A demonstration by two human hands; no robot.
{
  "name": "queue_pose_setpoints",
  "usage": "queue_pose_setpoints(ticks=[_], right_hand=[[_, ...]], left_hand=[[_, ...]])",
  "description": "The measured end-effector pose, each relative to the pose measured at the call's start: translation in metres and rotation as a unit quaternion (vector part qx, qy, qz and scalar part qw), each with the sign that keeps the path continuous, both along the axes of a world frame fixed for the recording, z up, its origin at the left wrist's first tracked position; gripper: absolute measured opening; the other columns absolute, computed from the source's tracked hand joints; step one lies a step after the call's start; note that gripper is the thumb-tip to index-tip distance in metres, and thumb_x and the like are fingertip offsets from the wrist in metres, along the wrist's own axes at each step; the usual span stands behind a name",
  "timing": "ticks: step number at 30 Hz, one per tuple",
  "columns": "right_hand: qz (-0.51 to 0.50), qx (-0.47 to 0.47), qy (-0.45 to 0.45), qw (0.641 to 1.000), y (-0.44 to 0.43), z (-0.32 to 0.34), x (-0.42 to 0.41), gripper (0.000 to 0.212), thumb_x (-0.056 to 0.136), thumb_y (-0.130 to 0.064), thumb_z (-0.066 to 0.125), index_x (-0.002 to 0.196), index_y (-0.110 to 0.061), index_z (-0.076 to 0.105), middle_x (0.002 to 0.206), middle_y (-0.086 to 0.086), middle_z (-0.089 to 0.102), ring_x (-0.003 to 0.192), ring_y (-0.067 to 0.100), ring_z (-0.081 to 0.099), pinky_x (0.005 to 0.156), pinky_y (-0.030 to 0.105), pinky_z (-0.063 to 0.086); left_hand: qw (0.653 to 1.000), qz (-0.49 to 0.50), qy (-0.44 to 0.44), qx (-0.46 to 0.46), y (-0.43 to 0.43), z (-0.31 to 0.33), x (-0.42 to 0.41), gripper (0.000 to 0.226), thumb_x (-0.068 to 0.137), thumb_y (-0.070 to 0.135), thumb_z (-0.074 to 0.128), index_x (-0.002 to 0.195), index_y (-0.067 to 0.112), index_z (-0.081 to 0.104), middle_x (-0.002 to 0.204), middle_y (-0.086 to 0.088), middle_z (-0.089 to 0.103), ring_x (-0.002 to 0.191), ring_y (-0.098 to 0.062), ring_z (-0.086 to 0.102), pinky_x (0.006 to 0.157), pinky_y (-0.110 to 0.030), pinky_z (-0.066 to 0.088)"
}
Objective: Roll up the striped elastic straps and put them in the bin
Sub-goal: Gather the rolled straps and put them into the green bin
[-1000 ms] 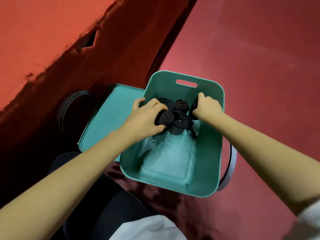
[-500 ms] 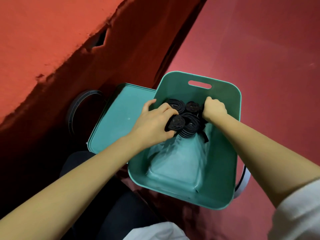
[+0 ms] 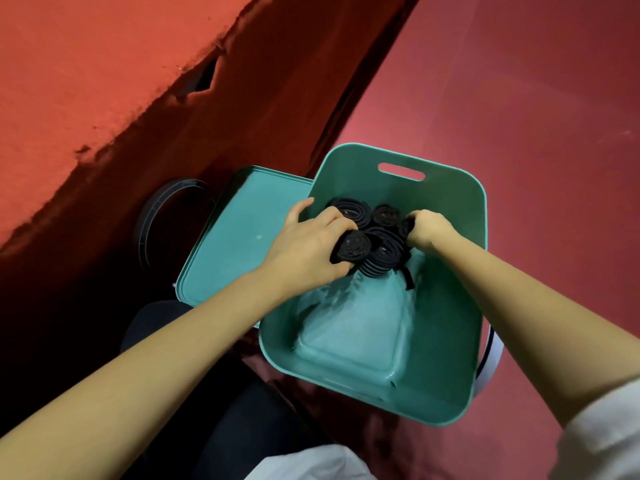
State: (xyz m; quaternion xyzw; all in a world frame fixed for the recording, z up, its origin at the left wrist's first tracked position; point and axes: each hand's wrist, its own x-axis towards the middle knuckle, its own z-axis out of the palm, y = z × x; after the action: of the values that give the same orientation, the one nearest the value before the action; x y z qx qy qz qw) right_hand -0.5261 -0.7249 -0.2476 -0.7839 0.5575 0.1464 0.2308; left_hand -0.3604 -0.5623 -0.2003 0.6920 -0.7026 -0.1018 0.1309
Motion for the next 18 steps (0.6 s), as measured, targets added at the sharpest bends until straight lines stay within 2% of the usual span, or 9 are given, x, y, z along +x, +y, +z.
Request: queue_pose_setpoints(ticks=[5, 8, 10, 12, 14, 16, 18], right_hand=[[0.032, -0.057, 0.088, 0.994, 0.007, 0.005, 0.006, 0.035, 0.09, -0.008, 0.053, 0.124, -0.003, 0.044, 0.128, 0.019, 0.042, 0.113, 0.041, 0.052, 0.073, 0.039, 0.04], [0.062, -0.068, 0.125, 0.988, 0.012, 0.015, 0.01, 0.036, 0.091, -0.003, 0.05, 0.127, 0.0, 0.043, 0.13, 0.021, 0.04, 0.116, 0.043, 0.05, 0.075, 0.041, 0.038], [0.096, -0.081, 0.12, 0.985, 0.012, 0.03, 0.013, 0.033, 0.091, -0.001, 0.049, 0.124, 0.0, 0.046, 0.127, 0.021, 0.046, 0.114, 0.042, 0.052, 0.076, 0.039, 0.04], [0.14, -0.088, 0.091, 0.982, 0.014, 0.049, 0.015, 0.032, 0.088, -0.001, 0.05, 0.12, -0.001, 0.05, 0.122, 0.021, 0.055, 0.111, 0.039, 0.055, 0.079, 0.037, 0.044], [0.19, -0.055, 0.035, 0.98, 0.023, 0.067, 0.013, 0.041, 0.084, -0.006, 0.06, 0.124, -0.006, 0.05, 0.121, 0.017, 0.055, 0.109, 0.035, 0.056, 0.082, 0.034, 0.045], [0.215, 0.045, -0.06, 0.974, 0.039, 0.079, 0.007, 0.063, 0.074, -0.009, 0.075, 0.13, -0.014, 0.046, 0.119, 0.008, 0.053, 0.106, 0.027, 0.056, 0.086, 0.032, 0.045], [0.204, 0.126, -0.153, 0.959, 0.058, 0.089, 0.0, 0.073, 0.068, -0.013, 0.084, 0.129, -0.021, 0.045, 0.112, -0.004, 0.055, 0.096, 0.013, 0.057, 0.08, 0.024, 0.046]], left_hand=[[1.0, -0.002, -0.007, 0.002, 0.0, 0.0, 0.0, 0.047, 0.08, 0.038, 0.067, 0.122, 0.021, 0.057, 0.116, 0.004, 0.055, 0.099, -0.02, 0.064, 0.114, -0.031, -0.004], [1.0, -0.007, -0.011, 0.002, 0.0, 0.0, 0.001, 0.047, 0.08, 0.038, 0.067, 0.123, 0.021, 0.056, 0.116, 0.004, 0.055, 0.102, -0.019, 0.063, 0.114, -0.031, -0.004], [1.0, -0.008, -0.012, 0.009, 0.0, 0.001, 0.002, 0.048, 0.081, 0.038, 0.066, 0.125, 0.022, 0.055, 0.119, 0.004, 0.054, 0.108, -0.016, 0.059, 0.116, -0.032, -0.004], [1.0, -0.015, -0.013, 0.017, 0.0, 0.001, 0.002, 0.047, 0.081, 0.038, 0.065, 0.125, 0.024, 0.054, 0.119, 0.005, 0.053, 0.11, -0.015, 0.057, 0.117, -0.033, -0.001], [1.0, -0.021, -0.009, 0.019, -0.001, 0.003, -0.002, 0.045, 0.08, 0.037, 0.065, 0.123, 0.026, 0.054, 0.118, 0.006, 0.055, 0.112, -0.014, 0.055, 0.116, -0.033, 0.007], [0.999, -0.021, 0.026, 0.031, -0.004, 0.006, -0.009, 0.046, 0.079, 0.034, 0.066, 0.123, 0.025, 0.055, 0.116, 0.004, 0.057, 0.113, -0.017, 0.053, 0.108, -0.032, 0.025], [0.995, -0.011, 0.088, 0.044, -0.006, 0.009, -0.016, 0.05, 0.078, 0.031, 0.07, 0.124, 0.022, 0.054, 0.114, 0.002, 0.057, 0.111, -0.019, 0.052, 0.095, -0.033, 0.039]])
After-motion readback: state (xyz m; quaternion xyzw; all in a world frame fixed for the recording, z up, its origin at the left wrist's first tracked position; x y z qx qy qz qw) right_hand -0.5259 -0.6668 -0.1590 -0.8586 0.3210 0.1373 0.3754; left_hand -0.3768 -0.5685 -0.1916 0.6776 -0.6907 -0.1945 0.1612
